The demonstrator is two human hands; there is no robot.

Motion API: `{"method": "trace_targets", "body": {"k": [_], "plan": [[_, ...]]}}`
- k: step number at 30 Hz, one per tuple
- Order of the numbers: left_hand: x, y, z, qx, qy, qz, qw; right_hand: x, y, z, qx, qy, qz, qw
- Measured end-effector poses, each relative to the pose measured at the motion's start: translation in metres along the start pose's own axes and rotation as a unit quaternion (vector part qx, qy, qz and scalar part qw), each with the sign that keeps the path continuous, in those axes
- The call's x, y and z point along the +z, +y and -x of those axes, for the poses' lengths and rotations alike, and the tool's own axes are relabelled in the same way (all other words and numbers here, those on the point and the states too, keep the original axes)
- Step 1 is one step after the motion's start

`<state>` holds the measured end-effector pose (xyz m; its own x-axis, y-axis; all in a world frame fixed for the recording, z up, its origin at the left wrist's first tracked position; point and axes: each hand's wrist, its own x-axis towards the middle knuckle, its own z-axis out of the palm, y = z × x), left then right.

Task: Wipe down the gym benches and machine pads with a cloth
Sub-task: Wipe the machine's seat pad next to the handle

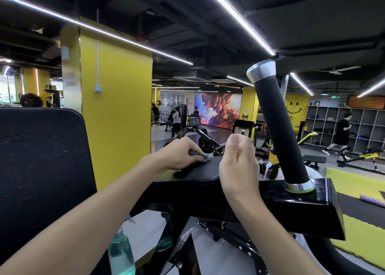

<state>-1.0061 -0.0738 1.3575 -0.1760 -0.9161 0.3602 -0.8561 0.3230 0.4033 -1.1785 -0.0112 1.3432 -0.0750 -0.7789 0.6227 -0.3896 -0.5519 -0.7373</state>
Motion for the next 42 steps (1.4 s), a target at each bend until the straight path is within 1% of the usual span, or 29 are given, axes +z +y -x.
{"method": "trace_targets", "body": {"k": [2, 5, 6, 7, 10, 11, 15, 17, 21, 25, 27, 29, 31, 32, 34, 37, 39, 42], "plan": [[-0.003, 0.006, 0.004, 0.010, -0.001, -0.007, 1.000, 0.000, -0.001, 0.000, 0.001, 0.003, 0.003, 1.000], [-0.011, 0.019, 0.018, 0.048, -0.019, 0.057, 0.997, 0.000, 0.000, 0.000, -0.001, 0.006, 0.004, 1.000], [-0.011, 0.016, 0.021, 0.051, -0.017, 0.063, 0.997, 0.000, 0.000, 0.000, 0.001, 0.005, 0.003, 1.000], [-0.010, 0.015, 0.023, 0.049, -0.008, 0.061, 0.997, 0.000, 0.000, 0.000, 0.002, 0.003, 0.003, 1.000], [-0.005, 0.008, 0.022, 0.008, 0.009, -0.008, 1.000, -0.001, -0.001, 0.000, 0.007, 0.001, 0.002, 1.000], [-0.005, 0.009, 0.024, 0.002, 0.014, -0.011, 1.000, -0.001, -0.001, 0.000, 0.007, 0.002, 0.003, 1.000], [-0.010, 0.015, 0.039, 0.043, 0.014, 0.069, 0.997, 0.001, 0.001, 0.000, 0.003, 0.003, 0.004, 1.000], [-0.009, 0.011, 0.043, 0.045, 0.026, 0.059, 0.997, 0.001, 0.001, 0.000, 0.001, 0.003, 0.003, 1.000], [-0.007, 0.003, 0.042, -0.012, 0.040, -0.010, 0.999, 0.000, 0.001, 0.000, 0.005, 0.004, -0.001, 1.000], [-0.013, 0.013, 0.058, 0.029, 0.034, 0.034, 0.998, 0.001, 0.001, -0.001, 0.001, 0.011, 0.000, 1.000], [-0.012, 0.009, 0.065, 0.044, 0.054, 0.044, 0.997, 0.001, 0.002, -0.001, -0.001, 0.012, -0.003, 1.000], [-0.009, 0.002, 0.067, 0.028, 0.075, 0.025, 0.997, 0.001, 0.001, -0.001, -0.003, 0.011, -0.006, 1.000], [-0.008, -0.002, 0.066, -0.001, 0.073, -0.008, 0.997, 0.000, 0.000, -0.001, 0.001, 0.015, -0.015, 1.000], [-0.009, 0.000, 0.066, -0.005, 0.071, -0.001, 0.997, -0.001, -0.001, -0.001, 0.005, 0.015, -0.021, 1.000], [-0.011, 0.009, 0.071, 0.021, 0.063, 0.043, 0.997, -0.001, -0.001, -0.001, 0.013, 0.016, -0.038, 0.999], [-0.011, 0.016, 0.077, 0.066, 0.071, 0.063, 0.993, -0.001, 0.001, -0.003, 0.025, 0.022, -0.061, 0.998], [-0.010, 0.013, 0.075, 0.050, 0.078, 0.056, 0.994, -0.001, 0.001, -0.003, 0.025, 0.023, -0.067, 0.997], [-0.010, 0.013, 0.070, 0.022, 0.068, 0.033, 0.997, -0.001, 0.001, -0.003, 0.028, 0.023, -0.072, 0.997]]}}
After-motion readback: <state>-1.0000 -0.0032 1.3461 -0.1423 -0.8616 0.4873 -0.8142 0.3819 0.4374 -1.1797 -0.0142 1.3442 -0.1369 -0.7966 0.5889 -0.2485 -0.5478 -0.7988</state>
